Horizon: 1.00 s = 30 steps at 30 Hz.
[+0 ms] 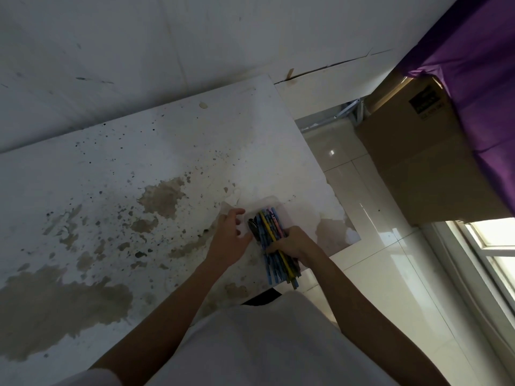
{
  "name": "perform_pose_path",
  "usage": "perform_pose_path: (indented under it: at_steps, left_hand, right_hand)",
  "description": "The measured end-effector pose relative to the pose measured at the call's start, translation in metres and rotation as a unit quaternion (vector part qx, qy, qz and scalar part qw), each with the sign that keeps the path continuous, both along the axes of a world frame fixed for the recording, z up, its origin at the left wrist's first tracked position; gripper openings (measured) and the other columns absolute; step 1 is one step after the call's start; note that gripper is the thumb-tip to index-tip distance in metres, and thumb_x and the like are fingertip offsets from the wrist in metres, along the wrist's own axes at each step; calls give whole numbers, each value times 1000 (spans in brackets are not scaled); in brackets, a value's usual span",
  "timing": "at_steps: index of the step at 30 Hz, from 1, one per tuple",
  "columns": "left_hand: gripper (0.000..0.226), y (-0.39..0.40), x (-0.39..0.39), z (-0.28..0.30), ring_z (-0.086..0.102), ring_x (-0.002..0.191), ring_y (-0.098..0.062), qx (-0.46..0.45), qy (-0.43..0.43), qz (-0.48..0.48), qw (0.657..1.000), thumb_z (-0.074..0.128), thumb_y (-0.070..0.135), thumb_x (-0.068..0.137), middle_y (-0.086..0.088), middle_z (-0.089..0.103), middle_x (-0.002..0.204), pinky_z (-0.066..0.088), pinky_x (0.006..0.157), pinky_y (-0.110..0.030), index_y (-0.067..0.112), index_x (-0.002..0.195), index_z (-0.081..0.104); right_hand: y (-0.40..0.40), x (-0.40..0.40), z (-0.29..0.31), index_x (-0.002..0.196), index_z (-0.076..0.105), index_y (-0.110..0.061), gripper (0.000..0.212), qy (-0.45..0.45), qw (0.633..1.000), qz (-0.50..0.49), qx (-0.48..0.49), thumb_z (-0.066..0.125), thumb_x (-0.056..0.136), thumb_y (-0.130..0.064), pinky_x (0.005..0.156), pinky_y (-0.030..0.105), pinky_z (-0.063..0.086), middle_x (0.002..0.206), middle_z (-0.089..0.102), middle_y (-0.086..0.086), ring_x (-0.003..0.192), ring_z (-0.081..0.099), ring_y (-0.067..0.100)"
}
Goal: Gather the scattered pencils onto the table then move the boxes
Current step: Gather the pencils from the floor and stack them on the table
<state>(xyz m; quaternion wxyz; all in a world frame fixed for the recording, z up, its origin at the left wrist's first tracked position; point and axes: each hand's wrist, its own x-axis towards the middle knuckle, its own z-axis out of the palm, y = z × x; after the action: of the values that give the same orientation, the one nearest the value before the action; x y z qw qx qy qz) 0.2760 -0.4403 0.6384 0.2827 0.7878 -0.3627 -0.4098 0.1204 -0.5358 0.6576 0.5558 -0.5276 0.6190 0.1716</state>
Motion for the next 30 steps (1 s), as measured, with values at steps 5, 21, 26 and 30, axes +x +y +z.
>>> perform_pose_path:
  at_steps: [5,21,26,30]
  left_hand:
    - [31,5,-9,14,59,64,-18,-3,14,35,999,70,18,90,-6,59,84,47,53,-24,21,113,50]
    - [37,10,-52,21,71,75,-28,143,110,-67,981,63,17,93,-15,69,99,63,69,-43,18,124,42]
    - [28,9,-51,2,72,82,-29,161,123,-42,978,53,31,94,-11,71,102,61,77,-48,22,120,48]
    - [20,4,-49,12,73,80,-36,184,188,4,965,47,20,98,-20,74,90,62,76,-48,10,101,64]
  right_hand:
    - [-1,-3,-2,118,65,-3,52,18,997,53,-45,83,76,-28,69,29,52,108,67,15,91,66,28]
    - [2,-16,0,111,63,-5,33,-27,978,133,-159,68,87,-28,70,34,56,101,67,12,88,66,27]
    - [4,-10,-3,119,60,-7,43,-53,990,69,-114,75,85,-30,70,29,47,107,62,11,95,61,26]
    - [6,-8,-4,117,67,-5,41,-80,995,24,-55,79,83,-26,85,39,58,109,67,15,100,66,29]
